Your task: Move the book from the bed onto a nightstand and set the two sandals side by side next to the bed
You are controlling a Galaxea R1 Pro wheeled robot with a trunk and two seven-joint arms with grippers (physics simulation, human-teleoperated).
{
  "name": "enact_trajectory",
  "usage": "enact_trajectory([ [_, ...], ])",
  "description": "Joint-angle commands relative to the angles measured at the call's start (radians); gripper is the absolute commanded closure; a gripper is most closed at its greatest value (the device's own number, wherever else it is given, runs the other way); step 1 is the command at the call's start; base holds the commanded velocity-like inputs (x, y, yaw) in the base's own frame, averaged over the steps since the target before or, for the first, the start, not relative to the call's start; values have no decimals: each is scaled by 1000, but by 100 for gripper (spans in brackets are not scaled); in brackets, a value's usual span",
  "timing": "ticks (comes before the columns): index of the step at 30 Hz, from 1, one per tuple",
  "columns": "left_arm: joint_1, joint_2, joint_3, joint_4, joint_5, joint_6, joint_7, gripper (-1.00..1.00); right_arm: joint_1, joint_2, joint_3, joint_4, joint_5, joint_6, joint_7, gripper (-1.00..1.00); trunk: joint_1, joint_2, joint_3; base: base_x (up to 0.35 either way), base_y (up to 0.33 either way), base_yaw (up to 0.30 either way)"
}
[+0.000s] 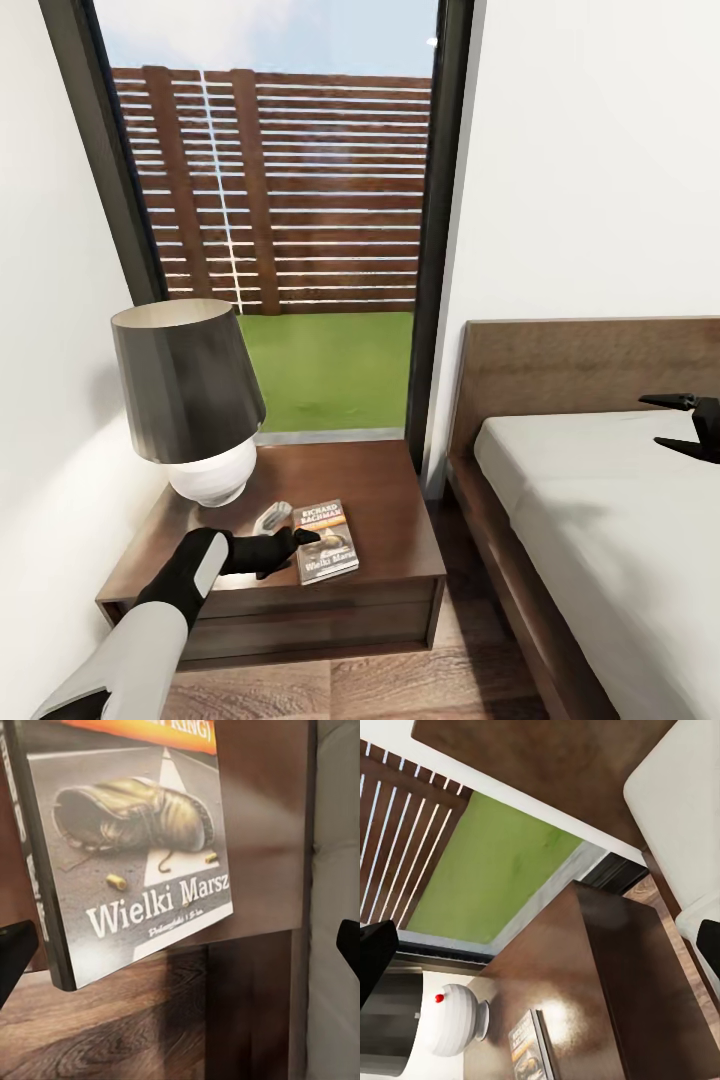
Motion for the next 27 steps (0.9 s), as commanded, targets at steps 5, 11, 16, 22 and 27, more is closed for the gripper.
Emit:
enact_trajectory([
  [5,-1,0,6,-1,0,7,-1,-100,-2,-1,6,2,4,0,10,-100,0,0,-1,0,0,0],
  [11,-1,2,7,-1,0,7,-1,-100,-2,-1,6,2,4,0,10,-100,0,0,-1,0,0,0],
  [16,-1,4,7,-2,0,6,-1,-100,-2,-1,6,2,4,0,10,-100,0,0,-1,0,0,0],
  [22,-1,5,8,-2,0,6,-1,-100,-2,-1,6,2,4,0,10,-100,0,0,-1,-31,19,0],
  [27,-1,6,8,-2,0,6,-1,-100,-2,-1,6,2,4,0,10,-100,0,0,-1,-103,81,0],
])
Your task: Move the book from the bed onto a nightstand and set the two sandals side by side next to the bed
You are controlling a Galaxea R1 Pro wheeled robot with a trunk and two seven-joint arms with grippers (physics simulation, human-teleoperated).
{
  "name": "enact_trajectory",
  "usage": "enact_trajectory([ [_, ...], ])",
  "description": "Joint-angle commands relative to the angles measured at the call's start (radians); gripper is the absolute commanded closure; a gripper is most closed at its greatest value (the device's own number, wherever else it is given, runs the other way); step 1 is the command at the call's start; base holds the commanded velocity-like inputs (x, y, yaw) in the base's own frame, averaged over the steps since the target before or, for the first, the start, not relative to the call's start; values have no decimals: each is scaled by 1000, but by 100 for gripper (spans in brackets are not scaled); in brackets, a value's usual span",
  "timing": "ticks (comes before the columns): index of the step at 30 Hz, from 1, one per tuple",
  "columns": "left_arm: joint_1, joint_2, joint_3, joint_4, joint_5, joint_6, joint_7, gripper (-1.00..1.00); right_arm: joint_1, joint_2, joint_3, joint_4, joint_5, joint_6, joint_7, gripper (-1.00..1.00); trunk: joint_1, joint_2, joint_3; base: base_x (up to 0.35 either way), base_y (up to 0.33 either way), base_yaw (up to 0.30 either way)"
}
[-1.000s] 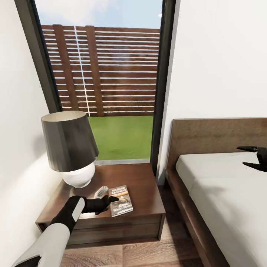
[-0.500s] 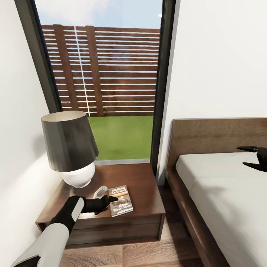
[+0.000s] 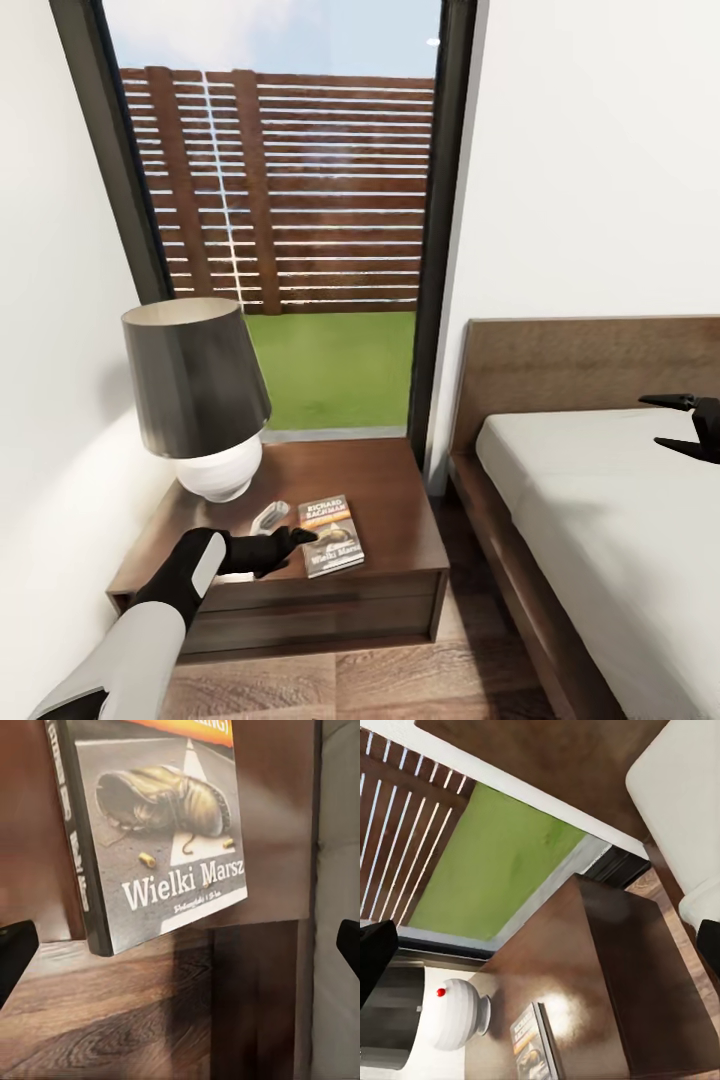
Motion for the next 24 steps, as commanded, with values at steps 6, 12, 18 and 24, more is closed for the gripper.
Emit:
enact_trajectory([
  [6,-1,-1,6,-1,0,7,-1,-100,-2,0,7,1,5,0,10,-100,0,-1,-1,-128,103,0],
  [12,-1,-1,5,-1,0,7,-1,-100,-2,2,7,1,5,0,9,-100,0,-1,-1,-134,104,0],
  [18,-1,0,5,-1,0,7,-1,-100,-2,3,7,1,6,0,9,-100,0,-1,-1,-122,92,0],
  [24,-1,-1,5,-1,1,7,-1,-100,-2,3,8,1,6,0,9,-100,0,-1,-1,-85,42,0],
])
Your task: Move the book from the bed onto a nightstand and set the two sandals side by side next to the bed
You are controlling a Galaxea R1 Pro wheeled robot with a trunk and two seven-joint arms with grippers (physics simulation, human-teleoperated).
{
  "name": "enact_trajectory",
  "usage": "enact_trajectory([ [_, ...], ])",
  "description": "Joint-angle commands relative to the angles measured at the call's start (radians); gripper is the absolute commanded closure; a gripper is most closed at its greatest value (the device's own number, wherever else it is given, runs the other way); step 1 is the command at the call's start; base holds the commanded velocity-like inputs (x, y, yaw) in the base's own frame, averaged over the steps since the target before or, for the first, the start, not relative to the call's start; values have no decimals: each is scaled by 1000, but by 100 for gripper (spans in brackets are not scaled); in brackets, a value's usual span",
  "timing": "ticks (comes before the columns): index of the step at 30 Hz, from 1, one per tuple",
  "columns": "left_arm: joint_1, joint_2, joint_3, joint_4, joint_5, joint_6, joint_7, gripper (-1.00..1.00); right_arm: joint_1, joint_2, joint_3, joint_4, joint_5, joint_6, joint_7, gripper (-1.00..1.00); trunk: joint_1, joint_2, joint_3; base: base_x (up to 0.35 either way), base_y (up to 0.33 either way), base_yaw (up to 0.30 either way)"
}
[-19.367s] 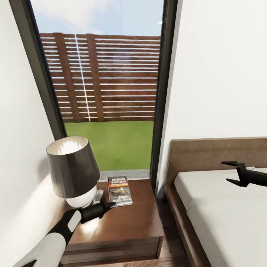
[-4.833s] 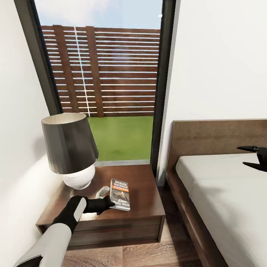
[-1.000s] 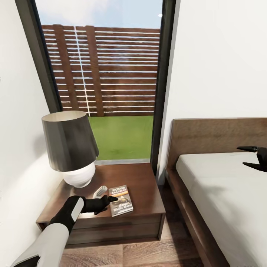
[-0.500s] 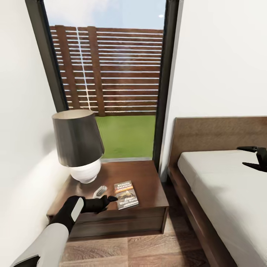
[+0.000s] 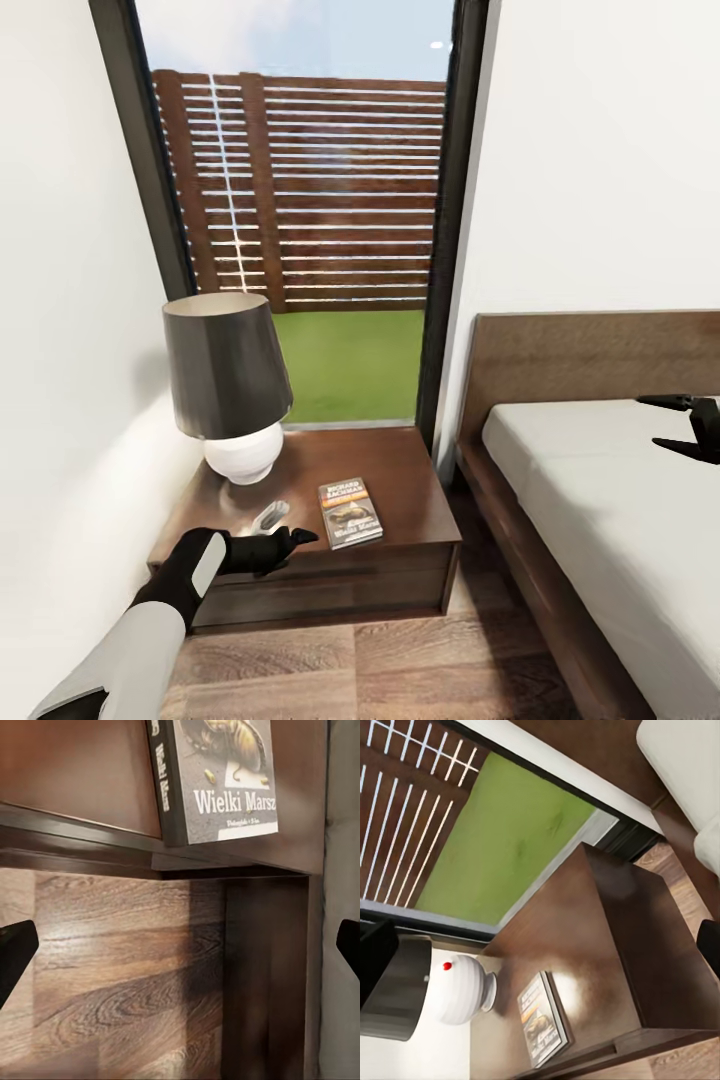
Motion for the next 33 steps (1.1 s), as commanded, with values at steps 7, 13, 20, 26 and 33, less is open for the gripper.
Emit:
enact_trajectory([
  [7,-1,-2,7,0,0,7,-1,-100,-2,1,6,1,5,0,10,-100,0,-1,-1,-24,10,0],
  [13,-1,-2,7,0,1,6,-1,-100,-2,2,6,1,5,0,10,-100,0,-1,-1,-6,2,0],
  [20,-1,-2,5,0,1,5,-2,-100,-2,2,6,1,5,0,10,-100,0,-1,-1,-1,0,0],
  [26,-1,-2,5,0,1,5,-3,-100,-2,2,6,5,5,0,10,-100,0,-1,-1,0,0,0],
  [33,-1,-2,6,0,1,5,-3,-100,-2,2,5,8,5,-1,9,-100,0,-1,-1,0,0,0],
])
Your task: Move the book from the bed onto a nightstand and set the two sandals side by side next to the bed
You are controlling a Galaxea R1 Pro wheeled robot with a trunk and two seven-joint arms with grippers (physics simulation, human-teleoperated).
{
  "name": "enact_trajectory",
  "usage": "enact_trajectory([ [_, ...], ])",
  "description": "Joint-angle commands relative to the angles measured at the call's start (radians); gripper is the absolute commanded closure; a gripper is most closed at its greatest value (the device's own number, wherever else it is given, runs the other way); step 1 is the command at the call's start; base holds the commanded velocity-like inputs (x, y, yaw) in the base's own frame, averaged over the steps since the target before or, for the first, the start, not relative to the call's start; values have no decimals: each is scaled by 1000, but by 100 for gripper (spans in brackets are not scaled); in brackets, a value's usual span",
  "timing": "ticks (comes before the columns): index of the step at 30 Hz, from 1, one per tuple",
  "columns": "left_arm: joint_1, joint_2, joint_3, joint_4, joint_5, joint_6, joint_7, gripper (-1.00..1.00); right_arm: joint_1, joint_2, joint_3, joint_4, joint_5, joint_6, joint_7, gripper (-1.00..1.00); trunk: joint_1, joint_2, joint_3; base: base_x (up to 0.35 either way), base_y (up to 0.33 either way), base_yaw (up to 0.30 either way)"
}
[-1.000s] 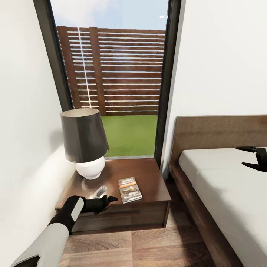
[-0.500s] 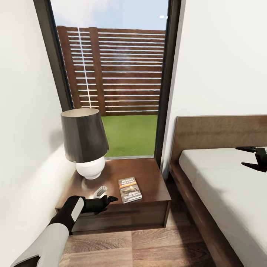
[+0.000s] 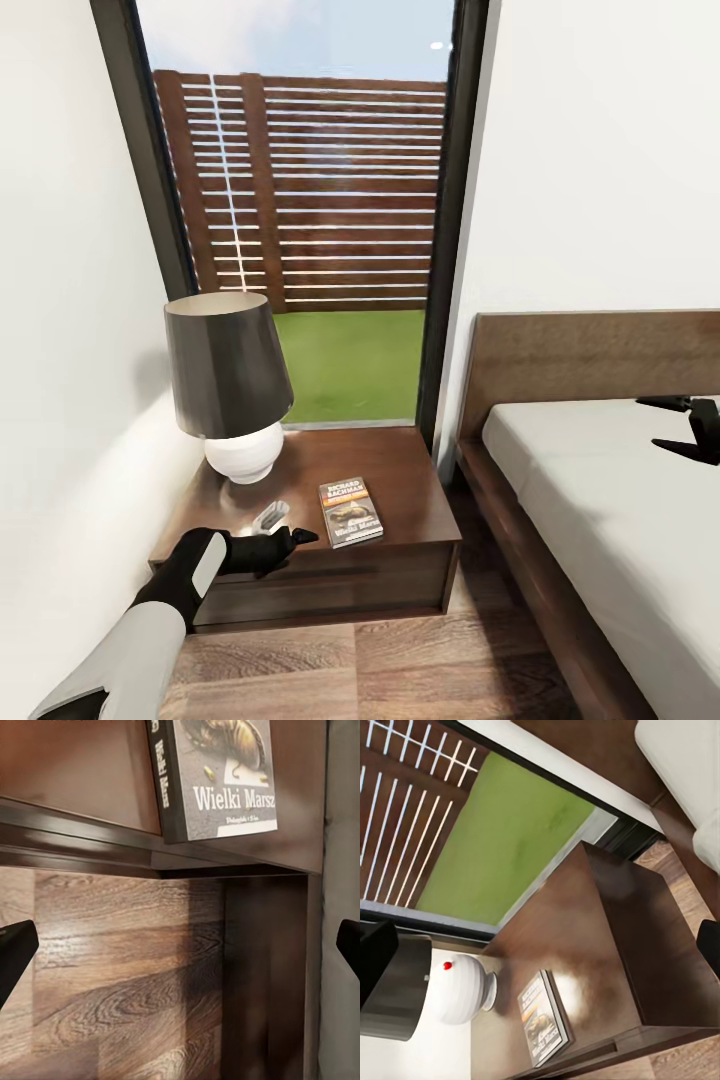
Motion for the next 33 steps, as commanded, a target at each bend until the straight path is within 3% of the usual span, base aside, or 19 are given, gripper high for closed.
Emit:
enact_trajectory([
  [1,-1,-1,7,-1,0,7,-2,-100,-2,-1,6,2,5,-1,10,-100,0,0,-1,0,0,0],
  [33,-1,4,9,-1,0,7,-2,-100,-2,8,5,7,6,-3,11,-100,0,0,-1,0,0,0],
])
